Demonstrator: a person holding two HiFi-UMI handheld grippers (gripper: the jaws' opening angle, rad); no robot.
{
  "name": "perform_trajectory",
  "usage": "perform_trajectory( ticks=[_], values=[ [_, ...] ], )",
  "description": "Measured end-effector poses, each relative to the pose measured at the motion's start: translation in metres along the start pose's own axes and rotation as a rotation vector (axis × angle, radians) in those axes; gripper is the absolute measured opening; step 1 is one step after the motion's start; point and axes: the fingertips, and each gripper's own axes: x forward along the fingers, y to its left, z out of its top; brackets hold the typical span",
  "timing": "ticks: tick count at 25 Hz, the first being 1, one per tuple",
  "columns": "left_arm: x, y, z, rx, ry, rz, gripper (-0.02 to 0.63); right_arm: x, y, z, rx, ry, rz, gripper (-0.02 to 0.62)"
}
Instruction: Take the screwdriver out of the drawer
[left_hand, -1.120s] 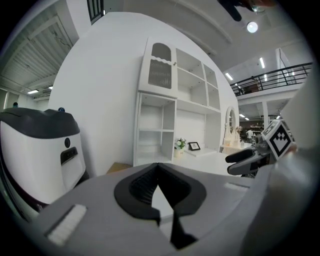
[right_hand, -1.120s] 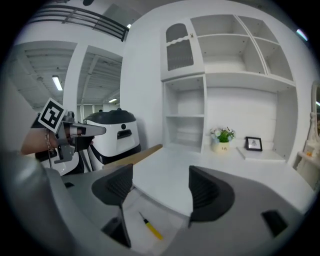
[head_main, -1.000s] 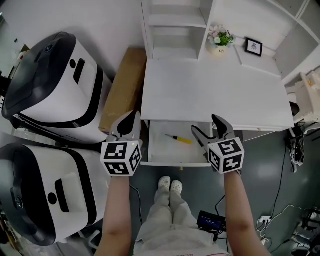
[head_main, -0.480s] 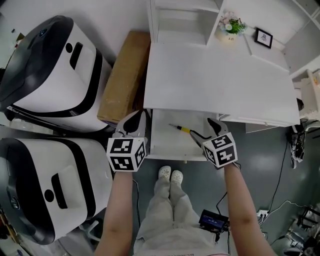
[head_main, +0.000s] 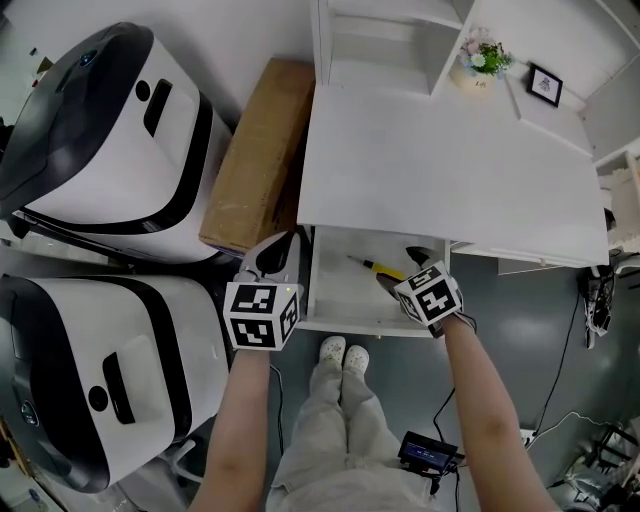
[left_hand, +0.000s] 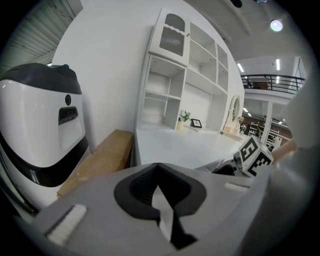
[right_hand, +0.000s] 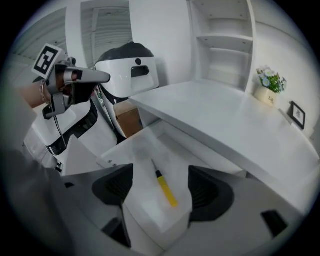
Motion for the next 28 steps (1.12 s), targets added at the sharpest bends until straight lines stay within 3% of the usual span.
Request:
perform_trajectory(
  ticks=[17, 21, 28],
  values=[
    [0.028, 0.018, -0.025, -0.01, 0.067, 0.005, 0.003, 0.091, 0.002, -0.056, -0.058, 0.253, 0.109, 0.349],
    [0.032, 0.023, -0.032, -0.019, 0.076, 0.008, 0.003, 0.104, -0.008, -0.063, -0.12, 0.274, 0.07, 0.23],
    [0.036, 0.025, -0.041, -0.024, 0.09, 0.008, 0.003, 0.117, -0.009, -0.079, -0.169, 0.328, 0.063, 0.151]
  ],
)
